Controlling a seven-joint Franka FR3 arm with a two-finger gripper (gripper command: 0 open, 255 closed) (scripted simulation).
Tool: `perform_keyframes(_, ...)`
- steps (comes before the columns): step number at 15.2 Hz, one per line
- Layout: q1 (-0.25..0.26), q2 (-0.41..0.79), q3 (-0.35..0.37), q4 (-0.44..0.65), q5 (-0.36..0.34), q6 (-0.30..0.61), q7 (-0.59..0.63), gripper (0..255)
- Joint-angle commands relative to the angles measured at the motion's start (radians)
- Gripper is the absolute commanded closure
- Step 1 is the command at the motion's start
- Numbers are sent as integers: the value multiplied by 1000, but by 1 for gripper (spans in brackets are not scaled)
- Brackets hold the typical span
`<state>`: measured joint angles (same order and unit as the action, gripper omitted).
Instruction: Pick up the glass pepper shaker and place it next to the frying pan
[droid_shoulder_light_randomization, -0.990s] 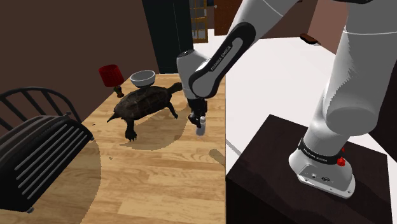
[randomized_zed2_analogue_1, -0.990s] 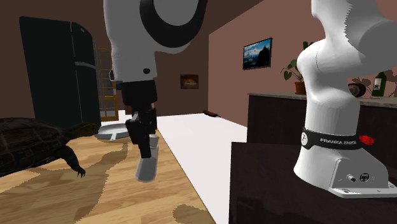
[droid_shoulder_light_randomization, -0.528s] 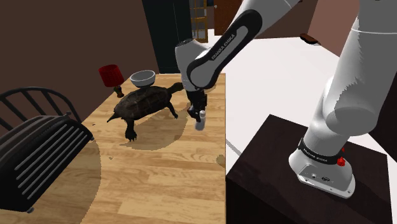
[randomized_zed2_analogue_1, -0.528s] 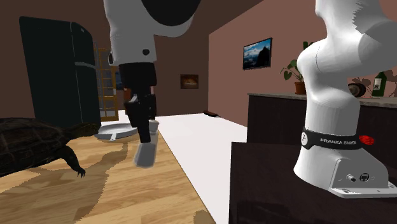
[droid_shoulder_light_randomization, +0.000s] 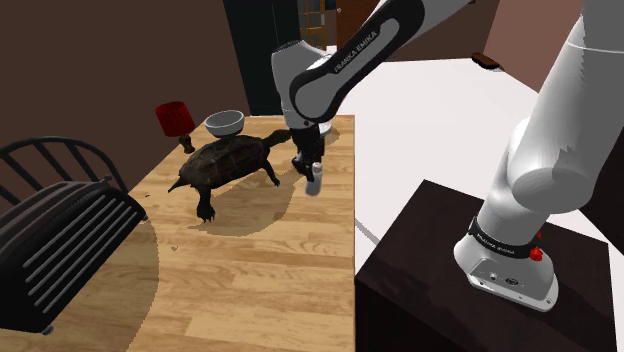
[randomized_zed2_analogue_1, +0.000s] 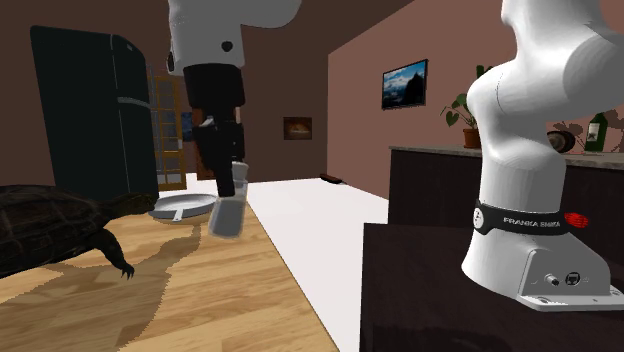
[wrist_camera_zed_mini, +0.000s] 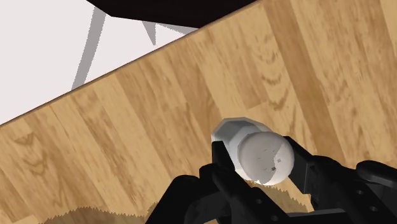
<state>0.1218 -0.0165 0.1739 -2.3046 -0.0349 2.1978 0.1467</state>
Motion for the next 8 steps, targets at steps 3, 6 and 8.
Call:
perform_keyframes(3, -1, -31, -1, 26, 8, -57, -8, 255)
perform_keyframes(6, 0, -52, -2, 46, 12, -98, -12, 255)
perform_keyframes(8, -10, -27, -11, 71, 5, -97, -27, 255)
